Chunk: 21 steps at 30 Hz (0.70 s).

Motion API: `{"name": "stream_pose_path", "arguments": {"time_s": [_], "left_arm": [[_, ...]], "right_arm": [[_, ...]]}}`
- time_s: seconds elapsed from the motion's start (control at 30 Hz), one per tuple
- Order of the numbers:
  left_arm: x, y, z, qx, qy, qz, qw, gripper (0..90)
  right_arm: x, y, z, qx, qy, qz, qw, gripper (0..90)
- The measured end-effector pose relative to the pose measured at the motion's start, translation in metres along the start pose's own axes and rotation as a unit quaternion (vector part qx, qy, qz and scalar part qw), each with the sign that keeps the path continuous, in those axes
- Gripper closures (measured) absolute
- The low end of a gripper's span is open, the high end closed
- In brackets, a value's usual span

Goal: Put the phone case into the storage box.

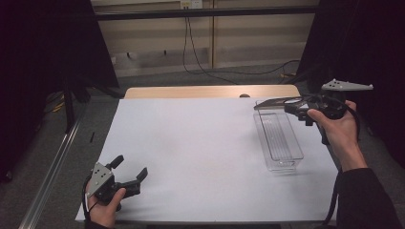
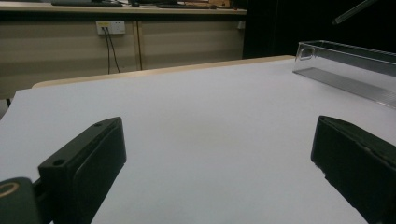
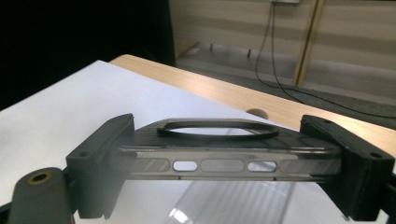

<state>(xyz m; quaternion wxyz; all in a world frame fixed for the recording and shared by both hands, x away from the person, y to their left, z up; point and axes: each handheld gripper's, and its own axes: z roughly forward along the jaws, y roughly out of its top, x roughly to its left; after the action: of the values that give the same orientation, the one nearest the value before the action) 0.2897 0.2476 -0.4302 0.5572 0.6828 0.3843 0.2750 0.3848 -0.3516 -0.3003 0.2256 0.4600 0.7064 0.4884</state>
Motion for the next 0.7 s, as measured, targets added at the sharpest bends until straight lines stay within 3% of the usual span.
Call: {"name": "stream_pose_path", "arguments": {"time_s": [0.1,0.7], "left_arm": [[0.000,0.000,0.001,0.001,0.001,0.009,1.0000,3.1],[-0.001,-0.001,0.003,0.007,-0.003,0.005,1.0000,3.2]], "right_arm": [[-0.005,-0.001,0.003,0.010,-0.012,0.003,0.9999,11.9],[-0.020,-0.003,0.017,0.049,-0.053,0.020,0.9972,11.9]]}}
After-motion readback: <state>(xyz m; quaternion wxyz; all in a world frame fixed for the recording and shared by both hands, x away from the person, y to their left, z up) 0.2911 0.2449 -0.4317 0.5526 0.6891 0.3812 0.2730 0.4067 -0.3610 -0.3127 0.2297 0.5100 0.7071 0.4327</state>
